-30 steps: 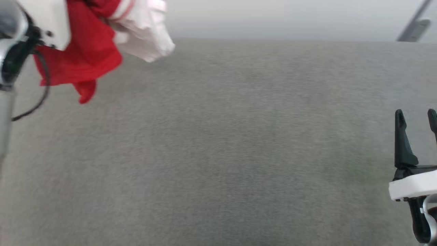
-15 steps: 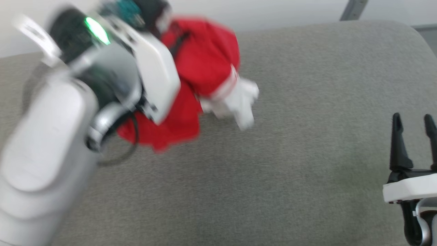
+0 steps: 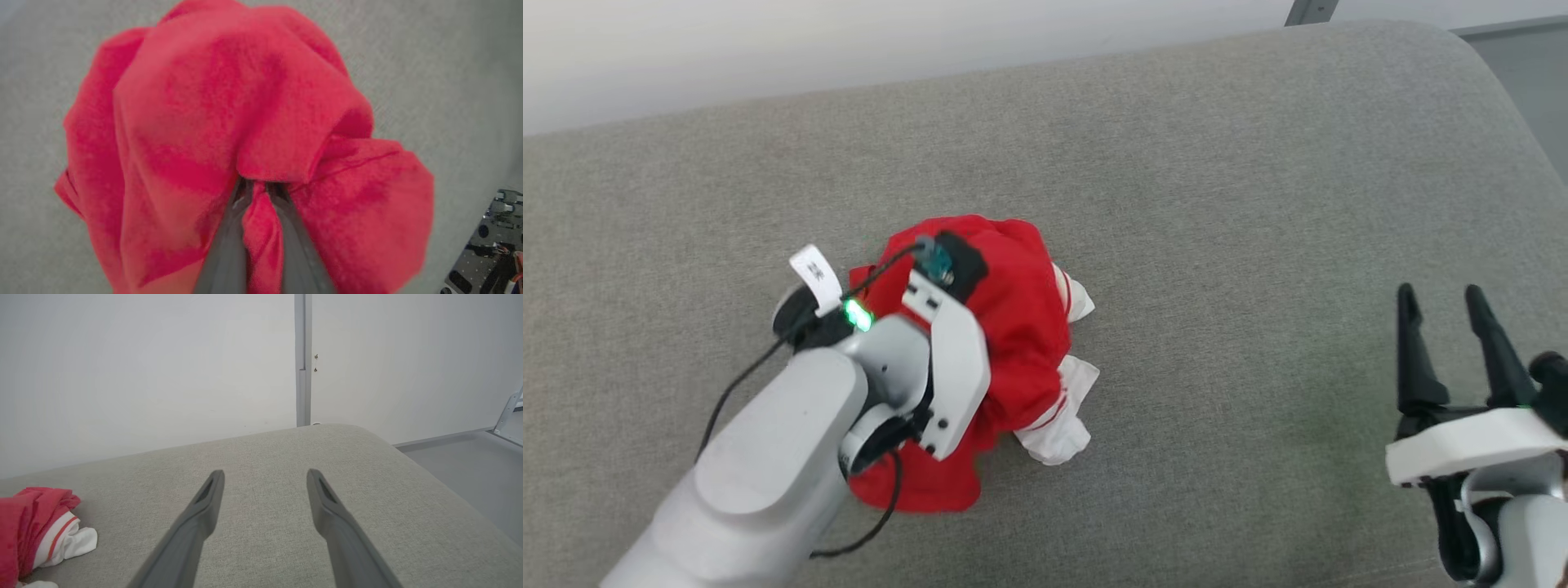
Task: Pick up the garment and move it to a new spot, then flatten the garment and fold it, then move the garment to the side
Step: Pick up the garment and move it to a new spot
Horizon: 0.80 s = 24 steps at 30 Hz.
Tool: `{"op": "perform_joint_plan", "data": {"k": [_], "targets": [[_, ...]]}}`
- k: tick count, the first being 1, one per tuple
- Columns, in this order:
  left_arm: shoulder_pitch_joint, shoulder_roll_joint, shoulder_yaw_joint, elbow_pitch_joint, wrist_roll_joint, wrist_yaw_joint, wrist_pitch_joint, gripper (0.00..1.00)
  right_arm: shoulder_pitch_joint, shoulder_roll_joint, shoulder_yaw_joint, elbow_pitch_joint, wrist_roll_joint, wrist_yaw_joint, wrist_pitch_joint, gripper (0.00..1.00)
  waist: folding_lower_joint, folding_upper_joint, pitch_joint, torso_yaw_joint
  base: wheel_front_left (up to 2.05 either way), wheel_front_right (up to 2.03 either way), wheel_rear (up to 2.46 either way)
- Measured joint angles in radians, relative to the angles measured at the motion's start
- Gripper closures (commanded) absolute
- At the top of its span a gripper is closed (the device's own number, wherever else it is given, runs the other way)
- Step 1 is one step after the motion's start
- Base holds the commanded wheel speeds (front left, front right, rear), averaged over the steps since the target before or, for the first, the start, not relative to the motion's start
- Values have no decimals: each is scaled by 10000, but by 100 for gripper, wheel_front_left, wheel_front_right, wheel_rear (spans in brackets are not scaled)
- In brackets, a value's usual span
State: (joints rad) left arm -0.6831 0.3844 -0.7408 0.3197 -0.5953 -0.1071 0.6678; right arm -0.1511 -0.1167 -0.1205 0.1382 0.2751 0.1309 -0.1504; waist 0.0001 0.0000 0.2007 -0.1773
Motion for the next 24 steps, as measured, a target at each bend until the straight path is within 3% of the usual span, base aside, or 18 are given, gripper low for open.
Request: {"op": "perform_joint_plan", "data": {"k": [6, 12, 13, 14, 16, 24], "targets": [[38, -399, -456, 1962, -178, -132, -209, 100, -98, -138, 357, 334, 59, 0, -61, 0, 0, 0, -100, -10, 0, 0, 0], [-252, -823, -663, 3041, -541, -176, -627, 100, -146, -280, 520, 483, 113, -2, -77, 0, -1, 0, -327, 141, 0, 0, 0], [-297, -849, -702, 3116, -619, -176, -704, 79, -145, -307, 531, 489, 113, -2, -73, 0, 0, 0, -381, 175, 0, 0, 0], [-315, -863, -736, 3145, -679, -182, -821, 42, -137, -334, 545, 502, 113, 0, -69, 0, -1, 0, -438, 209, 0, 0, 0], [-380, -821, -878, 3114, -690, -205, -1099, 0, -112, -380, 546, 529, 111, 0, -2, 0, -1, 0, -577, 280, 0, 0, 0], [-472, -199, -621, 2113, -1252, -205, -2677, 0, 159, -426, 518, 441, 29, 0, 107, 0, -1, 0, -1135, 702, 0, 0, 0]]}}
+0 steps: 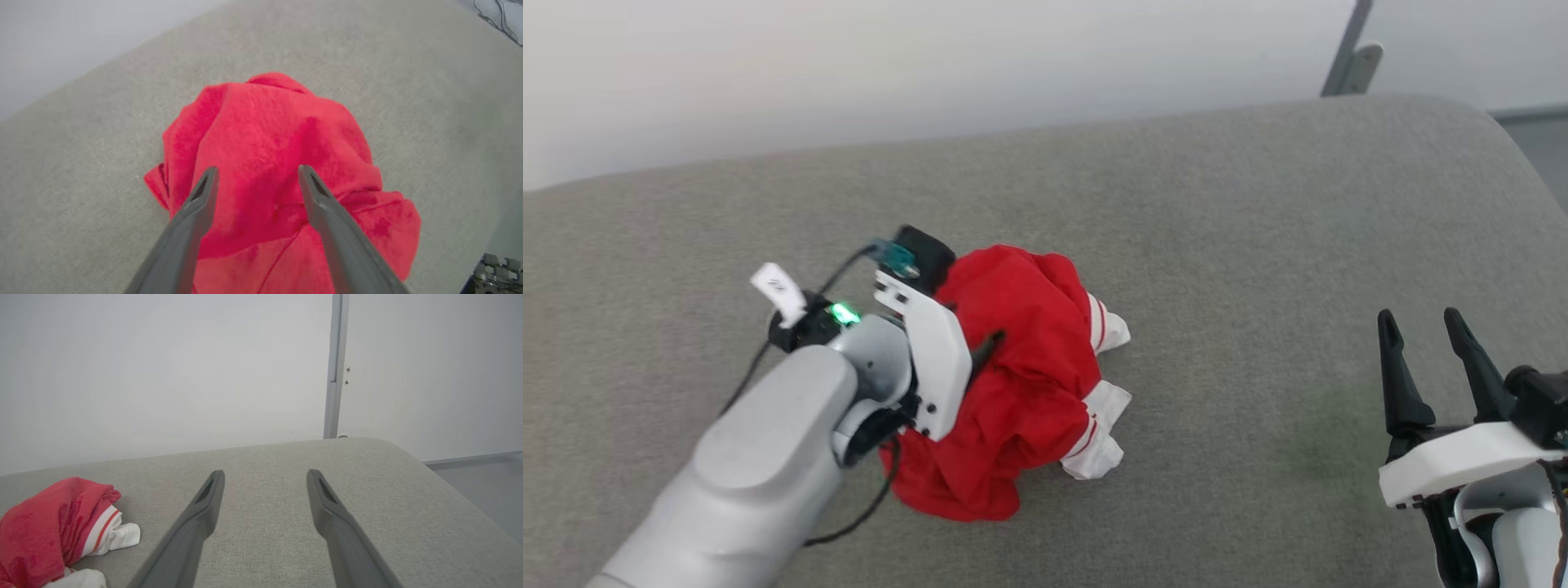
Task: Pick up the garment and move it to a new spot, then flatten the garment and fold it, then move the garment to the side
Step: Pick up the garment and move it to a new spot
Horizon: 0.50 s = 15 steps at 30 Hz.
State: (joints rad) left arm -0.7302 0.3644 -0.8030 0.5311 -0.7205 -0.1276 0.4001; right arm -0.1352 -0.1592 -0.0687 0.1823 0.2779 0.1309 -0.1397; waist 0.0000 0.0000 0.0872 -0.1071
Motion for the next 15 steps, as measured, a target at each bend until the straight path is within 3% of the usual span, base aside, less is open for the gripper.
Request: {"op": "perform_joint_plan", "data": {"k": [8, 15], "targets": [[657, 846, 788, -859, -67, 27, -2525, 0, 265, 73, -29, -165, -48, -2, 136, 0, 0, 0, -404, 419, 0, 0, 0], [1987, 1455, 1565, -1452, -46, 516, -4759, 0, 475, 71, -42, -215, -107, -2, 180, 0, 0, 0, -778, 778, 0, 0, 0]]}}
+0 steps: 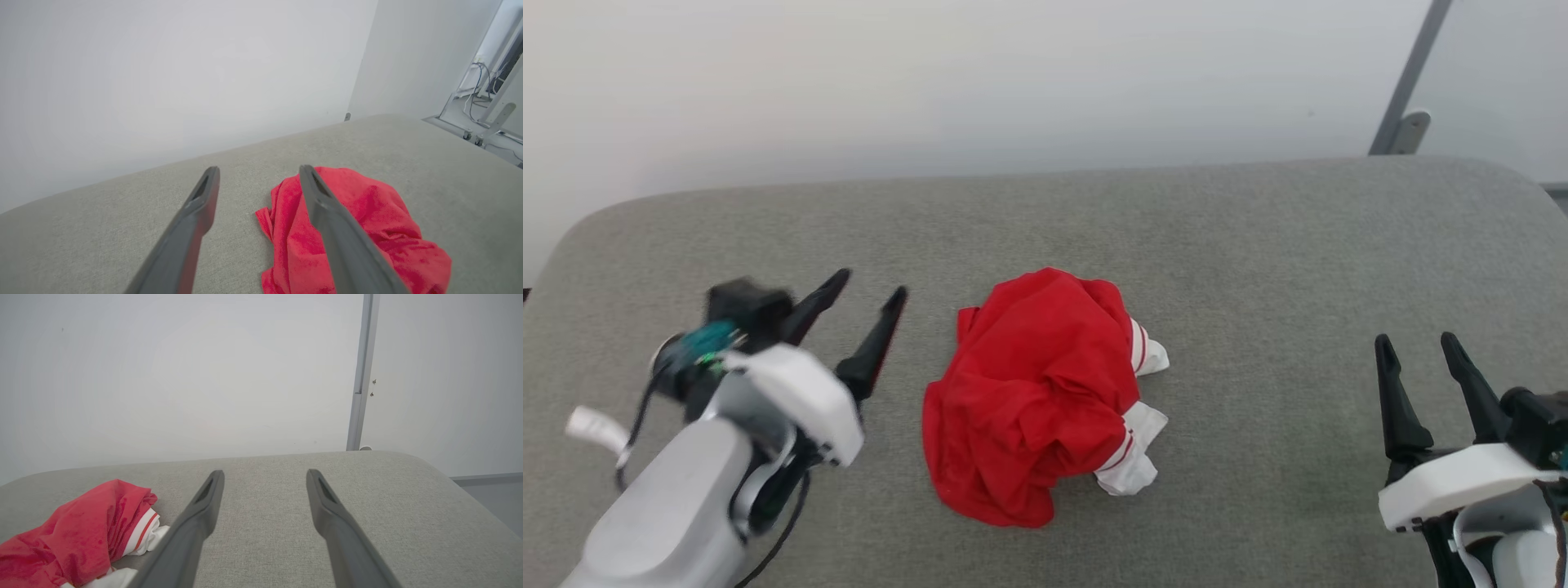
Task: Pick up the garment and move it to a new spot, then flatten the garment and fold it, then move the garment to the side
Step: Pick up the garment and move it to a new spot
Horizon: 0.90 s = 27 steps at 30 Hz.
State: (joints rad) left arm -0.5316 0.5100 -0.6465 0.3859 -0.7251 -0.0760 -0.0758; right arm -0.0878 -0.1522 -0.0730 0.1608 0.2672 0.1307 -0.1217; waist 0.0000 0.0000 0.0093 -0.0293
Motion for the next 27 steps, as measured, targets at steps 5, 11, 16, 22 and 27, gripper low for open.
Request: {"op": "perform_joint_plan", "data": {"k": [5, 11, 16, 22, 27], "targets": [[1019, 420, 663, -527, -242, 522, -1053, 0, 187, 19, -111, -56, -33, 0, 63, 0, 0, 0, -166, 256, 0, 0, 0], [2308, 807, 1407, -1187, -414, 1078, -1662, 0, 333, 36, -230, -182, -61, 2, 88, 0, 0, 0, -280, 523, 0, 0, 0], [3454, 867, 2132, -1868, -487, 1492, -1816, 0, 440, 35, -355, -186, -63, 2, 38, 0, 0, 1, -343, 692, 0, 0, 0], [4671, 510, 3327, -2477, -426, 1522, -1847, 0, 646, 36, -504, 6, -54, 2, -163, 0, 0, 0, -375, 819, 0, 0, 0], [5534, 27, 4253, -2640, -186, 1164, -1852, 0, 790, 153, -589, 69, -61, 0, -259, 0, 0, 0, -399, 857, 0, 0, 0]]}}
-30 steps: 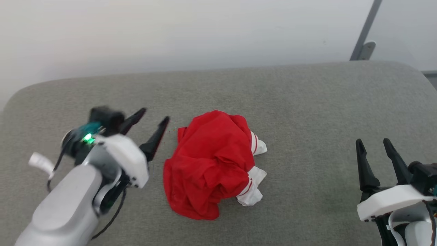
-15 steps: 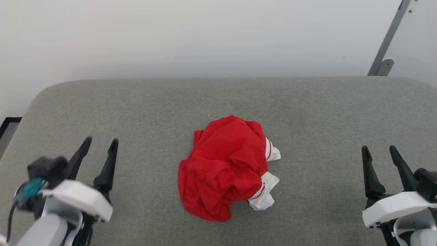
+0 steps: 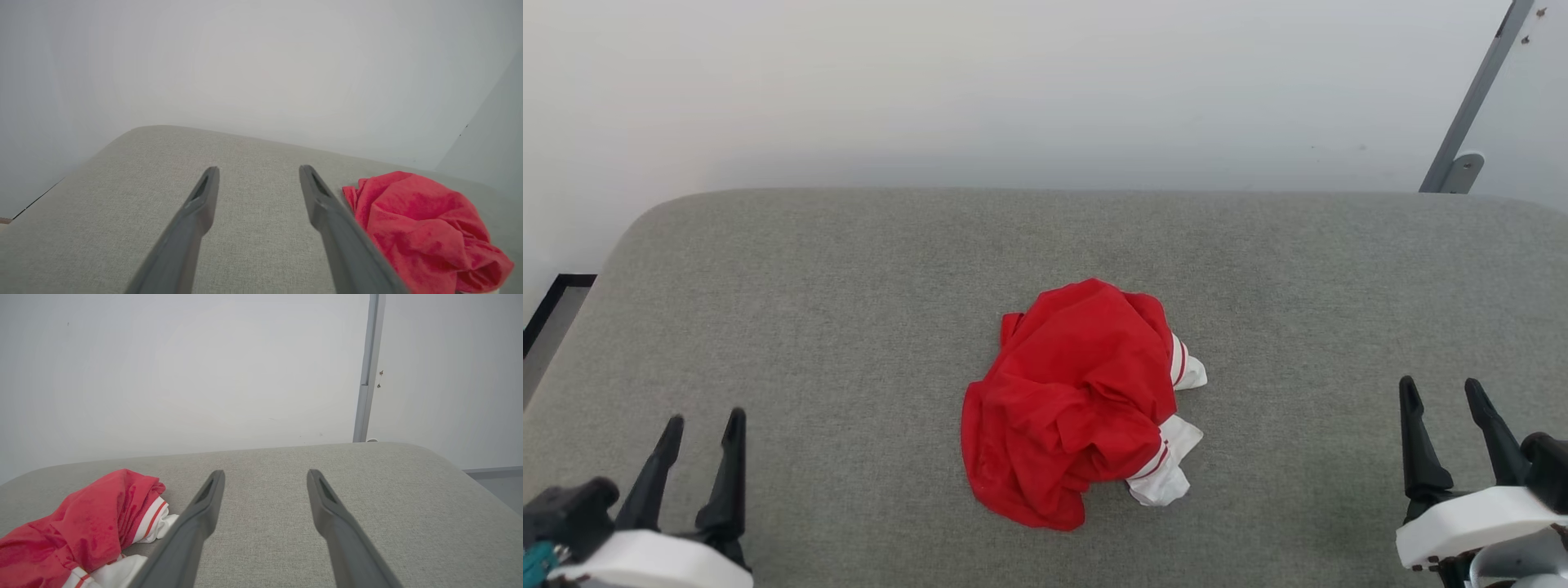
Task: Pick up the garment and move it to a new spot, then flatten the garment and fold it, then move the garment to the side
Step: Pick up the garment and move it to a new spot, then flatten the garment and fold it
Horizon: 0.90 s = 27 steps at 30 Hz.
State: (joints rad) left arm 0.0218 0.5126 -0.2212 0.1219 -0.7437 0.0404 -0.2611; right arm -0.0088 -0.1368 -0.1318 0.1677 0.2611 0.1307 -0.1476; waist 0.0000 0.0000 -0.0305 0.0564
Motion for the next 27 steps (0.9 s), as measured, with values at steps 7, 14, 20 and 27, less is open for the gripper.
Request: {"op": "perform_joint_plan", "data": {"k": [7, 14, 20, 27], "targets": [[793, -731, 1156, -52, 907, -349, -2, 0, 109, 105, 15, 42, -48, 2, -40, 0, 0, 0, -8, 27, 0, 0, 0], [1257, -1442, 1770, -56, 1858, -639, -2, 0, 153, 144, 84, 42, -56, 0, -75, 0, 0, 0, 10, 57, 0, 0, 0], [1442, -2052, 2138, -44, 2460, -982, -2, 0, 190, 148, 104, 17, -58, 2, -82, 0, 0, 0, 18, 116, 0, 0, 0], [1489, -2497, 2495, 58, 2855, -1287, -2, 0, 202, 150, 253, 10, -54, 2, -82, 0, 0, 0, 27, 225, 0, 0, 0]]}}
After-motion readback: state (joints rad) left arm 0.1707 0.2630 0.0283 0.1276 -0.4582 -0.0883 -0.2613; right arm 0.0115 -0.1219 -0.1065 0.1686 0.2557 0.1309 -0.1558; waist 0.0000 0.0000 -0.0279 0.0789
